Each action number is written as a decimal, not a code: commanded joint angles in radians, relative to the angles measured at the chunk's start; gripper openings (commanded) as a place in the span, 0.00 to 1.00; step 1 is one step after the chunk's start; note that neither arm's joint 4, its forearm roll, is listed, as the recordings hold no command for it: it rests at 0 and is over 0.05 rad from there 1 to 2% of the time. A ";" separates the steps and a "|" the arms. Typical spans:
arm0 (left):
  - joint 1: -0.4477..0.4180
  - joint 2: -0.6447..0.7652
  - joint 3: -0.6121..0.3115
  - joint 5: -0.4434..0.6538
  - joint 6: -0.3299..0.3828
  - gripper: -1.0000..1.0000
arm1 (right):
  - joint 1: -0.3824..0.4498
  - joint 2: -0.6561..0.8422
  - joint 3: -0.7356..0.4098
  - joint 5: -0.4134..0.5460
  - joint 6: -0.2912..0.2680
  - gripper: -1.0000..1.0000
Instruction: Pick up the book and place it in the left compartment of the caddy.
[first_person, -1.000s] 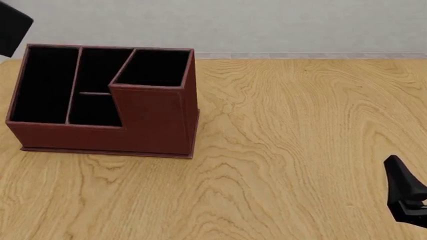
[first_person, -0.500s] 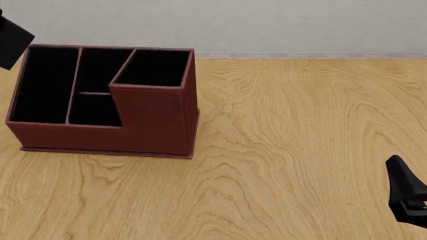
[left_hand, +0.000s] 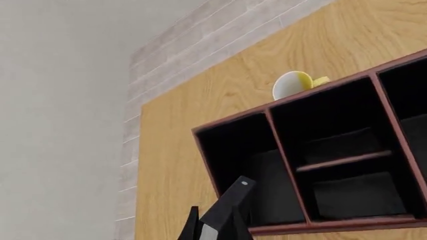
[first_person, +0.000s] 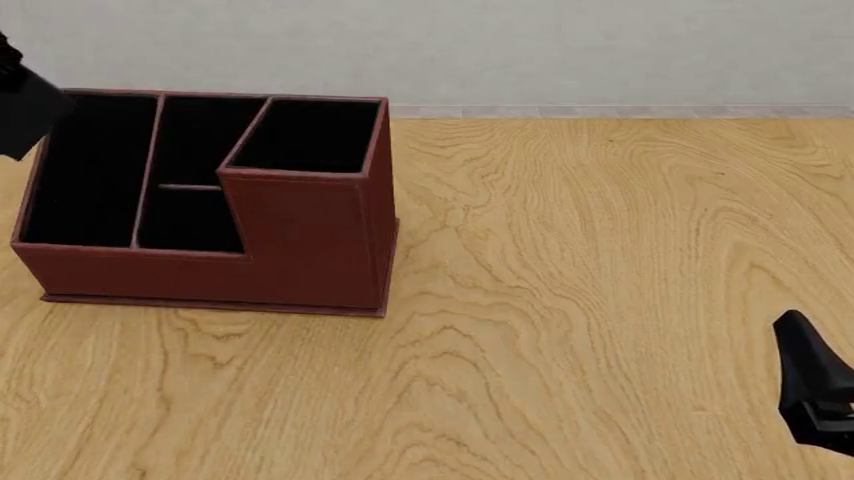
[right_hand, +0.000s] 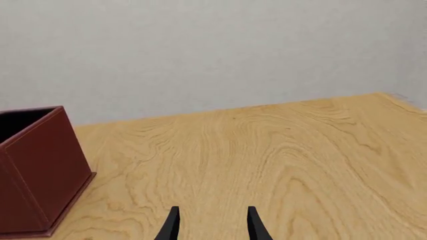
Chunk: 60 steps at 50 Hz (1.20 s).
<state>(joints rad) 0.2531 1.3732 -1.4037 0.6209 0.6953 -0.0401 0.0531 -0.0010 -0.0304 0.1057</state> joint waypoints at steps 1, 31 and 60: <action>-0.004 0.012 0.040 -0.039 0.080 0.00 | -0.002 0.008 0.000 -0.008 0.003 1.00; -0.023 0.079 0.134 -0.154 0.143 0.00 | -0.012 -0.024 0.000 0.017 0.011 1.00; -0.021 0.130 0.218 -0.252 0.220 0.00 | -0.019 -0.035 -0.001 0.025 0.015 1.00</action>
<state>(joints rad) 0.2313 1.4837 -1.1881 0.3938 0.8841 -0.0568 0.0208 -0.0017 -0.0075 0.1195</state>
